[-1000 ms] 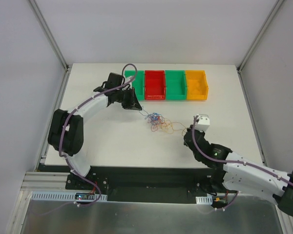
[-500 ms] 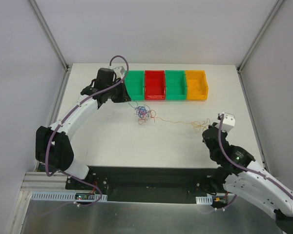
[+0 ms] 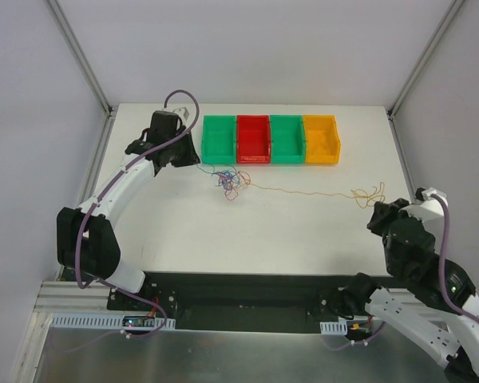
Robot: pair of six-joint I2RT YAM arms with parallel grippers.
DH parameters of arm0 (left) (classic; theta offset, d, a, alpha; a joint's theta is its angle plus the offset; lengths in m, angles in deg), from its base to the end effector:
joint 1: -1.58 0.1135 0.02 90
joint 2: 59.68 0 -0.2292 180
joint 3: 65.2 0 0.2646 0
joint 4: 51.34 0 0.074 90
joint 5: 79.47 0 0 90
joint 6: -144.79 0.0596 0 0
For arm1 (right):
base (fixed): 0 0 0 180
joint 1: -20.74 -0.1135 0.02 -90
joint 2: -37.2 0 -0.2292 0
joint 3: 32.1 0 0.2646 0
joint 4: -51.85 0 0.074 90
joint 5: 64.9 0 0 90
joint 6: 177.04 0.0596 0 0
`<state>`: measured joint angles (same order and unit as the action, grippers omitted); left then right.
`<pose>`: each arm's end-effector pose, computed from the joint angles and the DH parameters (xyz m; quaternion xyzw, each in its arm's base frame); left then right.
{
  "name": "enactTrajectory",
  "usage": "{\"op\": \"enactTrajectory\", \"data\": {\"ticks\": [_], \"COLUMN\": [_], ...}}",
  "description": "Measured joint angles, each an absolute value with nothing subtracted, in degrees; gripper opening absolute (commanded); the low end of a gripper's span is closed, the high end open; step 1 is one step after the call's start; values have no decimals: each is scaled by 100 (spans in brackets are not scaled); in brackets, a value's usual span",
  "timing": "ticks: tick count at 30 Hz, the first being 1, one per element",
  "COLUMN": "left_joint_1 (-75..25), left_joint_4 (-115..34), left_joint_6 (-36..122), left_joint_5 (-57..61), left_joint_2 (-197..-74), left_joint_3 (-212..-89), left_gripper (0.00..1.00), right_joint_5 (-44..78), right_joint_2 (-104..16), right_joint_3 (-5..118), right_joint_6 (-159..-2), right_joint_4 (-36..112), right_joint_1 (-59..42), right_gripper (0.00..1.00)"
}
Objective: Untangle the cables
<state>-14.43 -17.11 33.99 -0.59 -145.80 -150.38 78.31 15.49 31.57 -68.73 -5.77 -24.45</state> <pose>0.3595 -0.1151 0.2615 0.0077 0.8846 -0.2263 0.4077 0.1110 0.0440 0.3456 0.0976 0.7558 -0.0192 0.6472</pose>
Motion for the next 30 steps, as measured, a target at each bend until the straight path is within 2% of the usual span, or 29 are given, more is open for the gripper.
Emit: {"op": "enactTrajectory", "data": {"ticks": [11,21,30], "left_joint_1": [-1255,-1157,-857], "left_joint_4": [-1530,-1486,-1486], "left_joint_6": [3170,3157,3091], "left_joint_5": [123,162,110], "left_joint_2": [-14714,-14862,-14980], "left_joint_3": [-15059,-15070,-15114], "left_gripper": [0,0,0], "right_joint_5": [7973,8281,8919], "right_joint_2": [2185,2740,3162], "right_joint_3": [4328,4580,5091], "right_joint_6": [-7317,-7824,-8150], "right_joint_4": [-916,-1080,-1115], "right_joint_1": [-2445,-2502,-2976], "right_gripper": [0,0,0]}}
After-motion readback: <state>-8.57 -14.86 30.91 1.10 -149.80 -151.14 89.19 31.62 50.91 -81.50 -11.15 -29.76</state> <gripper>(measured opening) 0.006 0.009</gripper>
